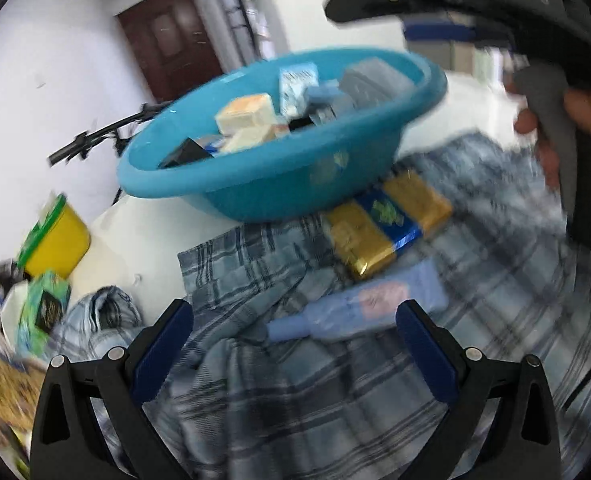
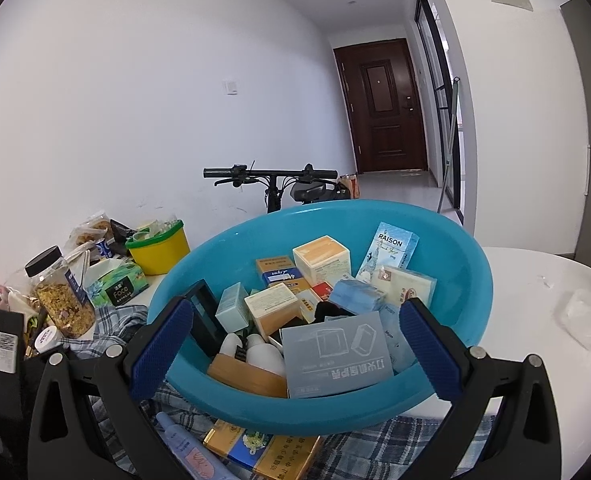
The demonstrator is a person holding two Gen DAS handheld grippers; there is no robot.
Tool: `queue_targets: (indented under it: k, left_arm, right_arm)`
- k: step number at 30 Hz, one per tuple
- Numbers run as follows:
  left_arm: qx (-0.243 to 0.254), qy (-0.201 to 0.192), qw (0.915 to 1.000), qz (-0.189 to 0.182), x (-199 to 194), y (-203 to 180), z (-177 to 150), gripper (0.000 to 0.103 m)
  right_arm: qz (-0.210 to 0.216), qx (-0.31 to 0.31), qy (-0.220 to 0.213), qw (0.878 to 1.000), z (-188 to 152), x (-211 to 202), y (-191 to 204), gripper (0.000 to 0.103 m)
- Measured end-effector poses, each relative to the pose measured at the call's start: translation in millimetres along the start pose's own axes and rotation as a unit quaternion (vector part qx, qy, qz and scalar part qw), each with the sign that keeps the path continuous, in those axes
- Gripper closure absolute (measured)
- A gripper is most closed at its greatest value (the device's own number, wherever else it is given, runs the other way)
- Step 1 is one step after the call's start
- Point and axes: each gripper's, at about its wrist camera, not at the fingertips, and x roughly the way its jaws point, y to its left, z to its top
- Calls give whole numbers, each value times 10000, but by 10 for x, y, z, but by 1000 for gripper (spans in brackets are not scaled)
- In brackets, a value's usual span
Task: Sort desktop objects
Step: 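Move the left gripper to the shirt and grasp the blue lotion tube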
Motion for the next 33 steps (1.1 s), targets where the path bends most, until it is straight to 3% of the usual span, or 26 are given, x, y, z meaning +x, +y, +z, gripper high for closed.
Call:
queue_targets:
  k: [2, 4, 5, 10, 12, 14, 19, 28, 29, 30, 33]
  left_arm:
    - [90, 47, 9991, -411, 49, 61, -34, 3]
    - [107, 78, 9967, -801, 121, 64, -53, 21]
    - [147, 113, 9961, -868, 154, 37, -58, 32]
    - [314, 193, 9948, -953, 246, -108, -20, 39]
    - [320, 215, 9940, -1023, 240, -135, 0, 60]
    - [355, 251, 9926, -1135, 229, -176, -7, 69]
    - [224, 237, 9925, -1177, 181, -213, -1, 70]
    - [470, 300, 9888, -1384, 244, -324, 106, 70]
    - [477, 301, 9883, -1416, 244, -332, 107, 72]
    - [481, 306, 9874, -1476, 237, -345, 103, 81]
    - [411, 126, 9846, -1692, 139, -374, 74, 84]
  right_arm:
    - [17, 24, 6, 10000, 5, -7, 1, 0]
    - [42, 41, -23, 10000, 15, -24, 3, 0]
    - [45, 38, -37, 10000, 19, -31, 5, 0]
    - [36, 35, -25, 10000, 25, -32, 7, 0]
    - [30, 40, -19, 10000, 29, -31, 0, 0]
    - [30, 44, -21, 10000, 31, -31, -3, 0]
    - [36, 31, -26, 10000, 33, -24, 1, 0]
    - [39, -14, 3, 10000, 11, -4, 27, 0]
    - [36, -11, -3, 10000, 11, -4, 27, 0]
    - [26, -7, -5, 10000, 10, -4, 27, 0]
    - [29, 26, -26, 10000, 8, -11, 14, 0]
